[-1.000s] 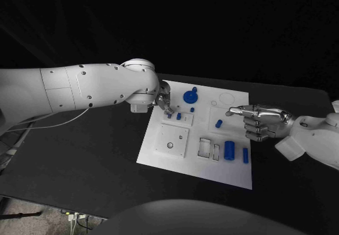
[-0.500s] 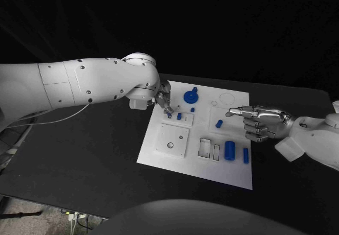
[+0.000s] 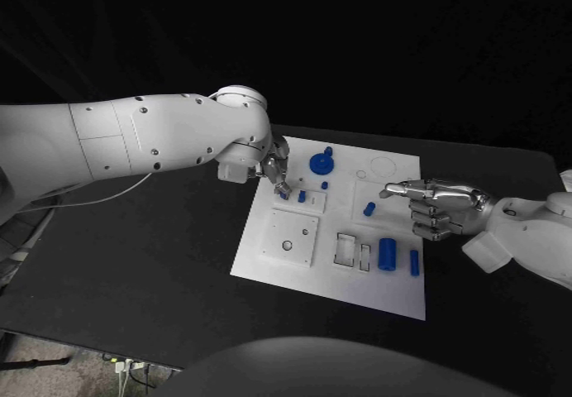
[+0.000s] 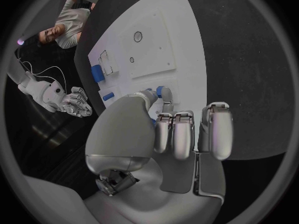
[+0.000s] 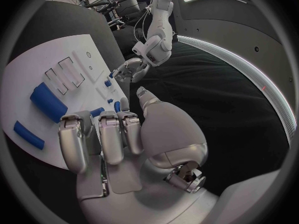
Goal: Assemble the parts on the task board
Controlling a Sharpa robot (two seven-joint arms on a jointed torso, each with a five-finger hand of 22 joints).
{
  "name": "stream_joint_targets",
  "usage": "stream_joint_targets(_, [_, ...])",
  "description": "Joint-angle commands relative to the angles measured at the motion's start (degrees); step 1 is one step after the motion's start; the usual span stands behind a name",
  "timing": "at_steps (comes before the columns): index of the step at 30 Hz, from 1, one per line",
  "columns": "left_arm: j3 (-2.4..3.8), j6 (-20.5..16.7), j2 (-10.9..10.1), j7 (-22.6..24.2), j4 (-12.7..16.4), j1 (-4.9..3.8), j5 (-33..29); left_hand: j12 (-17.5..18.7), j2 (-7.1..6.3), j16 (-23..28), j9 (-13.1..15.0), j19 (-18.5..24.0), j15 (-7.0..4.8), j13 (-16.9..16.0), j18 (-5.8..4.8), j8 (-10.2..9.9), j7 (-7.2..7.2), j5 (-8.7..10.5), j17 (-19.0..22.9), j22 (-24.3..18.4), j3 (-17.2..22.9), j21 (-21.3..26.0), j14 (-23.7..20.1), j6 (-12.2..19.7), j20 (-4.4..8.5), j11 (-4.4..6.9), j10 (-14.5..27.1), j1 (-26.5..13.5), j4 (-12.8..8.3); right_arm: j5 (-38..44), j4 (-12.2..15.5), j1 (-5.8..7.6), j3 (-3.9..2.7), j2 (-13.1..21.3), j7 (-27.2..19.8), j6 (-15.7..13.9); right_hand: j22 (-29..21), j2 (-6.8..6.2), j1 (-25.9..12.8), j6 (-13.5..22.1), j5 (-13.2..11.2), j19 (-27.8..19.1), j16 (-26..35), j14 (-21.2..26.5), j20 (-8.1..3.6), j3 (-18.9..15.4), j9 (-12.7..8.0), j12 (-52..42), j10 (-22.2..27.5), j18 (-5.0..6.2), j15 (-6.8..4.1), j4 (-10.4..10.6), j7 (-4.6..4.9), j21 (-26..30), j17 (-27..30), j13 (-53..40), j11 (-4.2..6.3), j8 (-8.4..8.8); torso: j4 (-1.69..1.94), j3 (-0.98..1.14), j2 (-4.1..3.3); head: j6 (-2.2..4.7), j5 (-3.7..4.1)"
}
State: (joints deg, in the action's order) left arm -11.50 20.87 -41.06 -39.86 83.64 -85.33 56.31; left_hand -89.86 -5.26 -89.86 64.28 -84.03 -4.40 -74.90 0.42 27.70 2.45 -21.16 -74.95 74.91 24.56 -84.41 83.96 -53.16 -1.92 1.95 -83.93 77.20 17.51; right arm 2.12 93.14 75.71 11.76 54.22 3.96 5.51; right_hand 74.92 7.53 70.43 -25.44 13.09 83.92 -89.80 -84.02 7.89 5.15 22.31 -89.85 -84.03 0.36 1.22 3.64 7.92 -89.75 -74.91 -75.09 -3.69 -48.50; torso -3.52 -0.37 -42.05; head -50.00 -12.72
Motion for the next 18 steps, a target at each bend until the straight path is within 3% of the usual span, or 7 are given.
stream_joint_targets(1, [0.10, 4.62, 0.70, -1.40, -0.81, -0.11, 1.18, -0.14, 0.09, -0.14, -0.02, -3.24, -0.09, -15.10, 0.95, 0.27, -0.18, 0.38, -15.05, 13.26, 7.88, 0.40, 6.04, 0.16, 0.08, -0.10, -6.07, 0.43, -7.40, -0.09, 0.00, -0.10, 0.00, -0.10, -0.12, 1.15, 15.08, 0.30, 0.48, -0.37, 0.33, 6.08, -0.20, -5.98, -0.49, 0.02, -0.08, -0.15, -5.97, -0.36, -0.34, -0.17, -0.08, -0.25, -15.09, -14.91, 0.23, -0.03, -0.03, 0.02, 0.00, 0.00, -0.01])
stream_joint_targets(18, [0.22, 7.49, 3.34, 0.34, -4.68, -0.16, 1.29, -0.14, 0.12, -0.14, -0.01, -2.94, 0.09, -15.10, 1.06, 0.42, -0.05, 0.96, -15.05, 13.12, 8.37, 0.92, 6.04, 0.39, -0.07, -0.26, -6.07, 0.33, -7.46, -0.18, 0.01, -0.13, 0.00, -0.10, -0.05, 1.22, 15.08, 0.37, 0.49, -0.38, 0.33, 6.08, -0.20, -5.98, -0.49, 0.03, -0.12, -0.15, -5.97, -0.36, -0.33, -0.18, -0.07, -0.25, -15.09, -14.91, 0.22, -0.04, 0.02, 0.06, 0.03, 0.00, 0.22])
